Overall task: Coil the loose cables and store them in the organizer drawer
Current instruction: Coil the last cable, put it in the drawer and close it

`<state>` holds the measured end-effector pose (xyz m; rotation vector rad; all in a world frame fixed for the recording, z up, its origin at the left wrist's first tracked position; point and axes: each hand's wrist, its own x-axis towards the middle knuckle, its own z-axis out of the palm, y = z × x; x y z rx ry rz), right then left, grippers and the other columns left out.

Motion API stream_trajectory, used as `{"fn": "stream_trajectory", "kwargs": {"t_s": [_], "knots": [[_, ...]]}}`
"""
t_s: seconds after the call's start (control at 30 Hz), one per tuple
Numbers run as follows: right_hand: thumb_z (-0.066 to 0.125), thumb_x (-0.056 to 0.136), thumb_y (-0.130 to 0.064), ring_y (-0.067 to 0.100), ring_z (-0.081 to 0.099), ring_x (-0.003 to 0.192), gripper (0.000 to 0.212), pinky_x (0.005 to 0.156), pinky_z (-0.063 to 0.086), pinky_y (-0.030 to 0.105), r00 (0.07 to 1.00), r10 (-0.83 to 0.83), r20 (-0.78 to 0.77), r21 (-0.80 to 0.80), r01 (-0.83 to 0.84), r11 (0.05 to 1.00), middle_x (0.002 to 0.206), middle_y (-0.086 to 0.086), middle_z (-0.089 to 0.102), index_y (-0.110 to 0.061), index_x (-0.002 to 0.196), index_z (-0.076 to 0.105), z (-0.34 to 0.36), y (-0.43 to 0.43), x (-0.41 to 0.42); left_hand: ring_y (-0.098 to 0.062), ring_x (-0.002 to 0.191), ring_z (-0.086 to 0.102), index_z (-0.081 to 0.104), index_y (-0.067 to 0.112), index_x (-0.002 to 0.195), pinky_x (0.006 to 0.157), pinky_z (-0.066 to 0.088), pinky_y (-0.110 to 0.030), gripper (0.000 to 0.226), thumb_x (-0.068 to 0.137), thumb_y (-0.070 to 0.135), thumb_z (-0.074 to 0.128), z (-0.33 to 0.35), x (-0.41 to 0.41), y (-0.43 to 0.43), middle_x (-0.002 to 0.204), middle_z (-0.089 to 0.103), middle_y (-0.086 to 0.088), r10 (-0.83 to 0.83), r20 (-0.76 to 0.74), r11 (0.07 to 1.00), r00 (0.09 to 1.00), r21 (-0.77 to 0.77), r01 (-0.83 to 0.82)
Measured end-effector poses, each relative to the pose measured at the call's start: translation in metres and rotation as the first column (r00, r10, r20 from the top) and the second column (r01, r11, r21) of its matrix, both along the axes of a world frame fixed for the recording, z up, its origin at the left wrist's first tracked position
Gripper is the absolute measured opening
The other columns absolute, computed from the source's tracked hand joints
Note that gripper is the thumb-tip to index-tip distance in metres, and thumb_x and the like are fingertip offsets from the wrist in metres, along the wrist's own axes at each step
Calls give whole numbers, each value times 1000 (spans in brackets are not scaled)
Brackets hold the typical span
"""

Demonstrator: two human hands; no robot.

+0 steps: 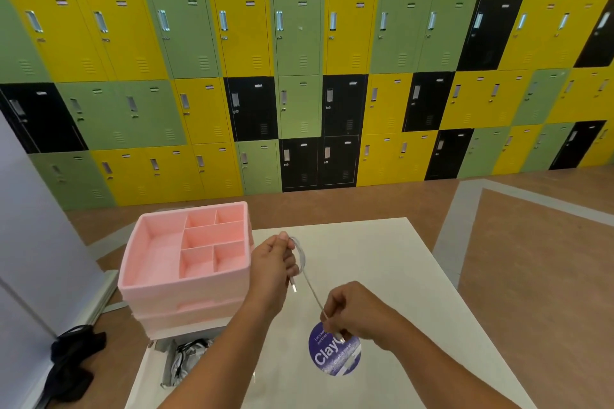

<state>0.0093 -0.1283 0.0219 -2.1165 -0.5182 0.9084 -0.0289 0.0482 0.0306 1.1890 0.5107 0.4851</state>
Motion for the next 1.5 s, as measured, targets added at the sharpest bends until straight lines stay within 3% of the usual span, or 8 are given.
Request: {"fn": "stream_trajectory", "kwargs": {"t_s": [0.1, 0.4, 0.53, 0.83, 1.03, 1.17, 1.33, 1.5], "knots": [[84, 63, -20, 21, 73, 85, 21, 68, 60, 31, 992, 96, 83, -75, -90, 993, 88, 2, 77, -19, 82, 73, 3, 8, 3, -10, 52, 26, 54, 8, 80, 46, 24, -23, 35, 108, 22, 41, -3, -2, -5, 59, 31, -1, -8, 15, 998, 1000, -67, 9], [75, 87, -26, 14, 69, 73, 10, 80, 59, 35, 986, -17, 168, 84, 3, 996, 77, -4, 76, -17, 86, 78, 8, 11, 4, -9, 49, 26, 53, 9, 77, 43, 25, -20, 35, 108, 19, 41, 2, -3, -10, 57, 31, 1, -17, 72, 984, 997, -178, 30], [78, 82, -30, 15, 71, 75, 9, 68, 58, 28, 983, 12, 185, 20, -16, 1000, 77, -4, 75, -21, 83, 76, 1, 5, 6, -8, 48, 26, 51, 9, 78, 42, 29, -19, 35, 108, 18, 38, -2, -5, -9, 57, 28, 2, 7, 137, 935, 991, -351, 42], [71, 82, -9, 19, 72, 69, 20, 67, 59, 31, 996, -92, 0, 212, 90, 973, 85, 3, 77, -16, 100, 67, -9, 9, -1, -16, 65, 50, 54, 9, 80, 71, 44, -31, 35, 109, 19, 37, 6, -3, -20, 65, 49, -4, -6, 128, 851, 992, -520, 72], [65, 96, -37, 15, 55, 58, 24, 54, 46, 27, 962, -233, -142, 430, 272, 861, 72, 3, 67, -13, 99, 68, 3, 22, -9, -15, 74, 56, 56, 13, 80, 77, 43, -37, 33, 107, 23, 41, 6, -4, -25, 71, 53, -2, -80, 86, 909, 993, -403, 109], [58, 100, -33, 13, 40, 53, 26, 48, 36, 26, 922, -364, -131, 445, 383, 810, 61, 1, 52, -13, 93, 72, 10, 21, -2, -18, 79, 59, 57, 16, 79, 77, 39, -37, 34, 107, 27, 40, 7, -14, -21, 76, 61, -3, -204, 9, 931, 979, -307, 197], [63, 97, -31, 12, 42, 55, 24, 49, 34, 23, 926, -378, -23, 381, 357, 853, 60, -1, 51, -12, 86, 75, 18, 12, 6, -26, 89, 61, 62, 11, 77, 71, 40, -36, 41, 106, 26, 37, 1, -25, -11, 90, 69, -9, -333, -151, 924, 931, -249, 290], [66, 93, -34, 13, 47, 57, 27, 59, 40, 29, 961, -236, 148, 227, 199, 953, 54, -5, 53, -18, 73, 76, 20, 4, 11, -16, 63, 50, 66, 5, 88, 53, 39, -25, 48, 106, 41, 39, -3, -25, -3, 77, 65, -7, -306, -433, 899, 848, 161, 407]]}}
